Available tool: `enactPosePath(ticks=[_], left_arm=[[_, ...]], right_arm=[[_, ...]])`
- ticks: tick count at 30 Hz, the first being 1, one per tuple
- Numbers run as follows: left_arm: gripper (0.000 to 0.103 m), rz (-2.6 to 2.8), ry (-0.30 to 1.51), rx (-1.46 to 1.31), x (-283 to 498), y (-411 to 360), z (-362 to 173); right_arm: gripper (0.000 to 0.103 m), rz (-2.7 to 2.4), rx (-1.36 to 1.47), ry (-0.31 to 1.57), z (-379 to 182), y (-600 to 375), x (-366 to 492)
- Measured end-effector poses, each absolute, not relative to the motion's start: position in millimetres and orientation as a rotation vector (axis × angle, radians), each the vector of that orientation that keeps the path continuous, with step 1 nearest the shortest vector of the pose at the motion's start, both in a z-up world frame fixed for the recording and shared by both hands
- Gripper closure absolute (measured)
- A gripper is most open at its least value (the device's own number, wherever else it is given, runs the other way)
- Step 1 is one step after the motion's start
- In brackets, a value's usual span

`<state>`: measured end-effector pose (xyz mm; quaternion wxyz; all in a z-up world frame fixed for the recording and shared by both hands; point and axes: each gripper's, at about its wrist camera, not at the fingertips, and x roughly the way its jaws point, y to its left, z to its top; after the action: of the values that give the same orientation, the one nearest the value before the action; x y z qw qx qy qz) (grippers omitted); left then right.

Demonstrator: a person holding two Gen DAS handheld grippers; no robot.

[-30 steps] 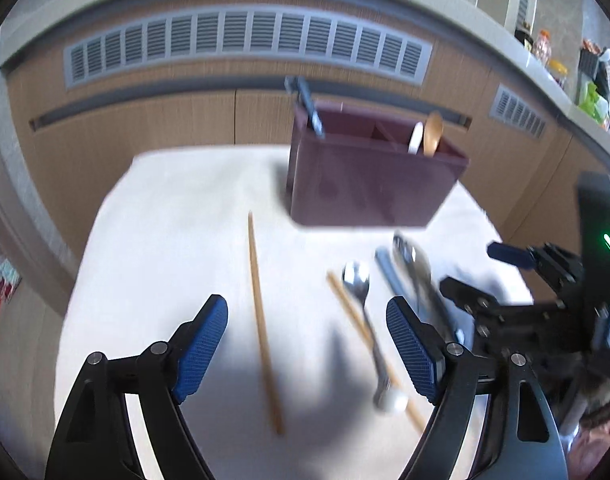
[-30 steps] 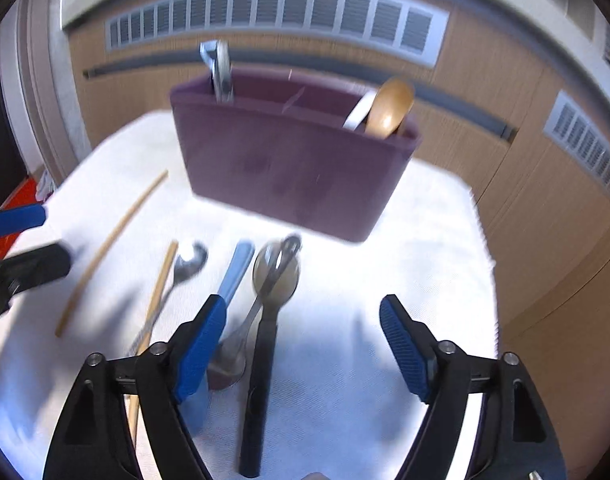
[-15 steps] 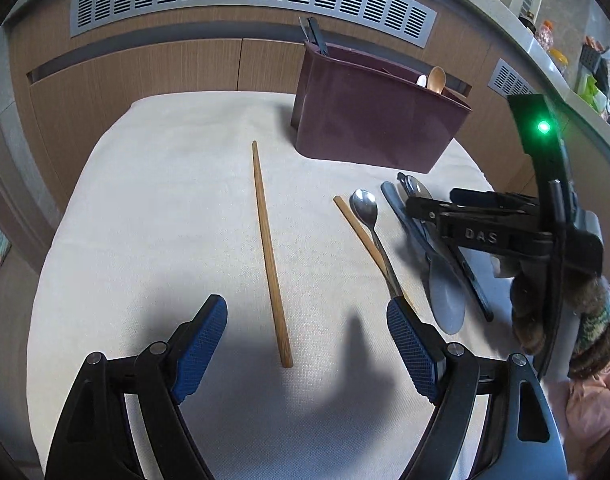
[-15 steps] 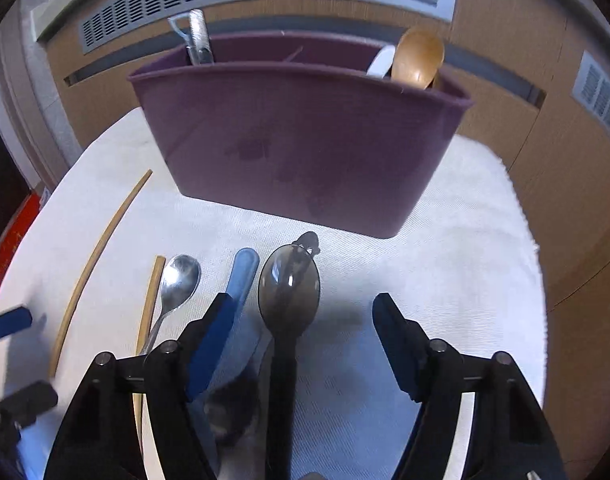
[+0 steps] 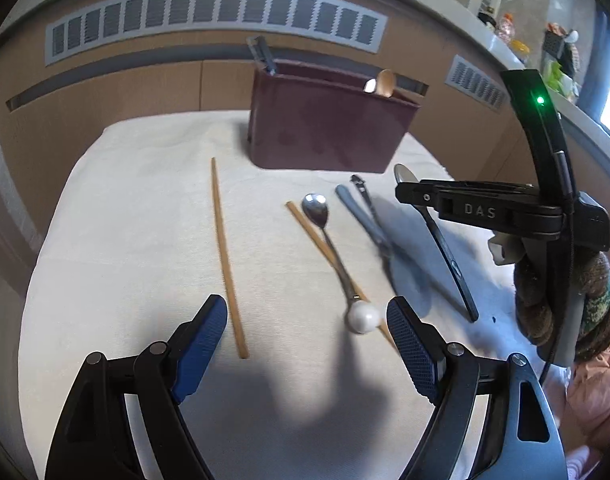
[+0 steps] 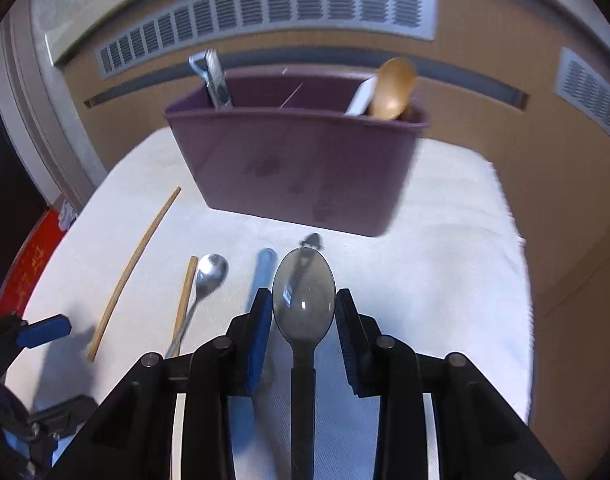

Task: Organize utensils
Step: 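Grasp the dark metal spoon with the right gripper while the left grasps the ball-handled spoon, then lift both spoons and lower them into the maroon caddy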

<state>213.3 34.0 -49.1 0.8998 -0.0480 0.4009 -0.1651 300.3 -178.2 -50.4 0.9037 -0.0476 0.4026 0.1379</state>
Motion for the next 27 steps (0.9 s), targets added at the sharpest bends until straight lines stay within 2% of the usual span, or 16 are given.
enactPosePath(ticks=[3, 4, 5, 8, 16, 21, 23, 27], left_arm=[[0.022, -0.367, 0.784, -0.095, 201, 23, -43], [0.028, -0.375, 0.778, -0.089, 199, 19, -43], [0.041, -0.382, 0.776, -0.081, 198, 15, -42], [0.06, -0.383, 0.812, -0.052, 201, 0, -45], [0.062, -0.305, 0.91, -0.027, 213, -23, -68], [0.068, -0.267, 0.923, -0.021, 219, -29, -75], [0.081, -0.264, 0.912, -0.015, 220, -29, -74], [0.081, -0.264, 0.873, -0.025, 215, -22, -66]], right_arm=[[0.073, 0.261, -0.09, 0.801, -41, -197, 280], [0.073, 0.252, -0.088, 0.792, -38, -203, 275], [0.073, 0.246, -0.084, 0.785, -38, -209, 271], [0.073, 0.238, -0.054, 0.773, -37, -222, 257], [0.073, 0.229, -0.016, 0.748, -46, -235, 237], [0.073, 0.225, -0.012, 0.745, -50, -238, 231], [0.073, 0.221, -0.007, 0.745, -49, -239, 229], [0.073, 0.214, -0.014, 0.727, -43, -236, 221]])
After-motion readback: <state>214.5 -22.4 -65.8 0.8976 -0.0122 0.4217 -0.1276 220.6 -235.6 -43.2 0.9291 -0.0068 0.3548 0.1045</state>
